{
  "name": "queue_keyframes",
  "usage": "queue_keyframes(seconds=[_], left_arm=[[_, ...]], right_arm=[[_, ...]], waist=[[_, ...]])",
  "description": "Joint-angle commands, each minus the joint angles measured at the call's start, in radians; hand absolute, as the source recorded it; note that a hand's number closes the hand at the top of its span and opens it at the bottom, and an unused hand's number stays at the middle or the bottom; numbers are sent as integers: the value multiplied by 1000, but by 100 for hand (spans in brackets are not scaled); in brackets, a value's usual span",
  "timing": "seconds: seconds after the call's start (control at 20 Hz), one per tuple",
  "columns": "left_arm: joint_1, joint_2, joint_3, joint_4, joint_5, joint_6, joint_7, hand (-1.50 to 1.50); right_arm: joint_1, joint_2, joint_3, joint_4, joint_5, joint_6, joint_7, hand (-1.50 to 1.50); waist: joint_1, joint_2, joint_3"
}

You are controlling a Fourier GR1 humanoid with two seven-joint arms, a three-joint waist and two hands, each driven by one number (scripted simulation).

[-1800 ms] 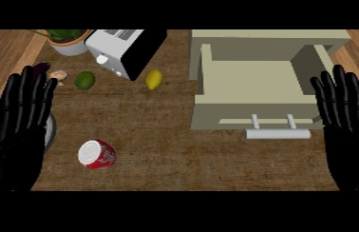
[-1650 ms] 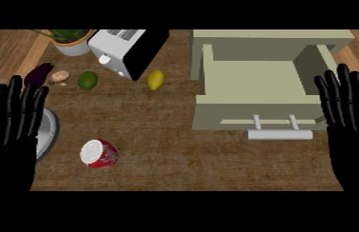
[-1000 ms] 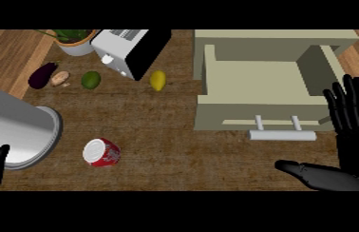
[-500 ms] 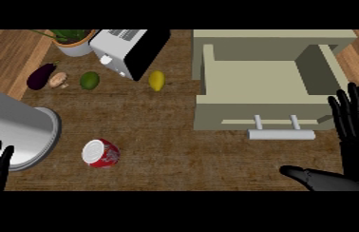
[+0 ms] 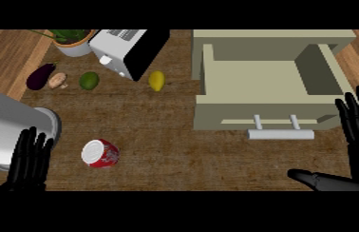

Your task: Pick up the can, place it into the drawer and close the drawer

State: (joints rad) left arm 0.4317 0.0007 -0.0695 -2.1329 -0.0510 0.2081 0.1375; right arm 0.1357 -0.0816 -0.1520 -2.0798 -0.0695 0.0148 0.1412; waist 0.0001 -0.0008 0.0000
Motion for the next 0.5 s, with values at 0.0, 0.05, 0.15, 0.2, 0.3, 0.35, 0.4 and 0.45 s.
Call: queue_keyframes(seconds=[0.0, 0.05, 0.15, 0.2, 0.3, 0.35, 0.4, 0.45], left_arm=[[66, -1, -55, 111, 3, 40, -123, -150], [-95, -1, 33, 186, -2, 25, -69, -150], [-17, -1, -34, 259, 2, 62, -178, -150], [-10, -1, -52, 226, -16, 70, -164, -150], [-35, -1, -19, 321, 21, 54, -220, -150], [-2, -1, -42, 328, 20, 82, -274, -150], [-41, -1, 9, 351, 33, 56, -243, -150], [-16, -1, -85, 326, -7, 140, -232, -150]], right_arm=[[19, 8, 10, -58, 16, -9, 30, -150], [6, 5, -13, -20, 5, -1, -6, -150], [-4, -17, -41, -35, -18, 4, 33, -150], [56, 10, 3, -105, -6, 17, 44, -150], [38, -15, -48, -63, -43, 38, 22, -150], [16, -23, -45, -66, -43, 38, 51, -150], [64, 0, -45, -74, -26, 31, 23, -150], [10, 27, 29, -116, 53, -28, 92, -150]], waist=[[2, -1, 0], [-2, 1, 0], [-1, 0, 0], [-1, 0, 0], [-2, 0, 0], [0, 0, 0], [-2, 0, 0], [1, 0, 0]])
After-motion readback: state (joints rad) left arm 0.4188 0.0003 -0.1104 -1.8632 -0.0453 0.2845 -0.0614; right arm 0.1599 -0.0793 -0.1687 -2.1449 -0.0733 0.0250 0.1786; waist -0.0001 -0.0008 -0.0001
